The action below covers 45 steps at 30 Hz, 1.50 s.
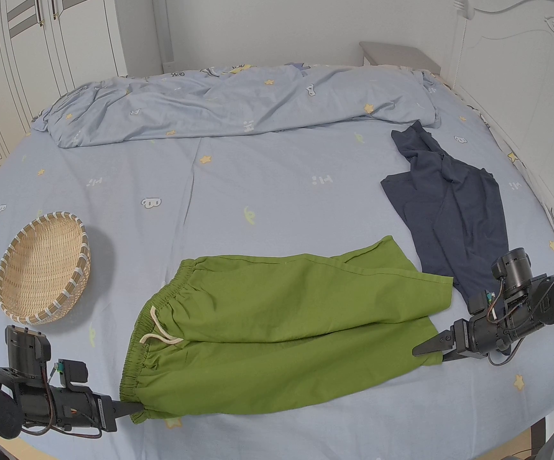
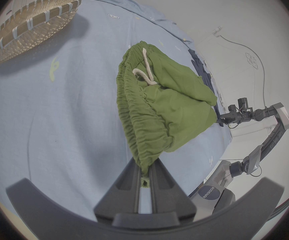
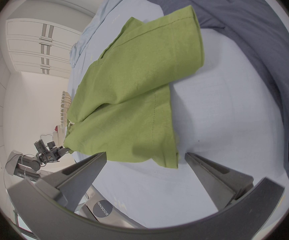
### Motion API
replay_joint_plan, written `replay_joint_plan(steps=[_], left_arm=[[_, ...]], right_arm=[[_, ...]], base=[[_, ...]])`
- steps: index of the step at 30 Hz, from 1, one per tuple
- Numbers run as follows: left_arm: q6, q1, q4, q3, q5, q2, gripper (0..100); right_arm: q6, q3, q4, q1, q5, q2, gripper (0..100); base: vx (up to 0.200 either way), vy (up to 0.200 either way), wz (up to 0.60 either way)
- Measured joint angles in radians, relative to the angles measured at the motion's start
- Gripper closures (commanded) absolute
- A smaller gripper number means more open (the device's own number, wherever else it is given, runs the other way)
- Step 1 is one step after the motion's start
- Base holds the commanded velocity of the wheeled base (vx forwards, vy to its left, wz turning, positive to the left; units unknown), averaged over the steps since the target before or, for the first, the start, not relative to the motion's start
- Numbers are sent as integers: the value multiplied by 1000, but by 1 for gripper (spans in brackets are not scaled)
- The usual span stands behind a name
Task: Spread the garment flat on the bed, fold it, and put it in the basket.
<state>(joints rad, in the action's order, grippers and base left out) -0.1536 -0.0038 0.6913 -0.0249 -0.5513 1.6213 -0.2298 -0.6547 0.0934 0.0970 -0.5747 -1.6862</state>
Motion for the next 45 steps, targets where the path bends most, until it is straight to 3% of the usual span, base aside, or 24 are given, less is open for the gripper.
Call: replay_joint_plan(steps=[18,19,35,41,45], left_arm=[[-1,-4,0,-2,-1,2,100],[-1,-4,0,-2,-1,2,100],[-1,16,0,-8,-4,3,100],[6,51,1,-11,-6,2,100],[24,78,1,-12,-7,2,100]], right_arm=[[-9,72,227,-5,-32,-71,0],[-9,73,227,-7,-33,-73,100],[27,77,208,-93,-40,-82,100],[37,78,150,-74,-37,-42,100],[37,77,76,-19,-21,16,100]], base=[[0,0,0],[0,0,0],[0,0,0],[0,0,0],[0,0,0]])
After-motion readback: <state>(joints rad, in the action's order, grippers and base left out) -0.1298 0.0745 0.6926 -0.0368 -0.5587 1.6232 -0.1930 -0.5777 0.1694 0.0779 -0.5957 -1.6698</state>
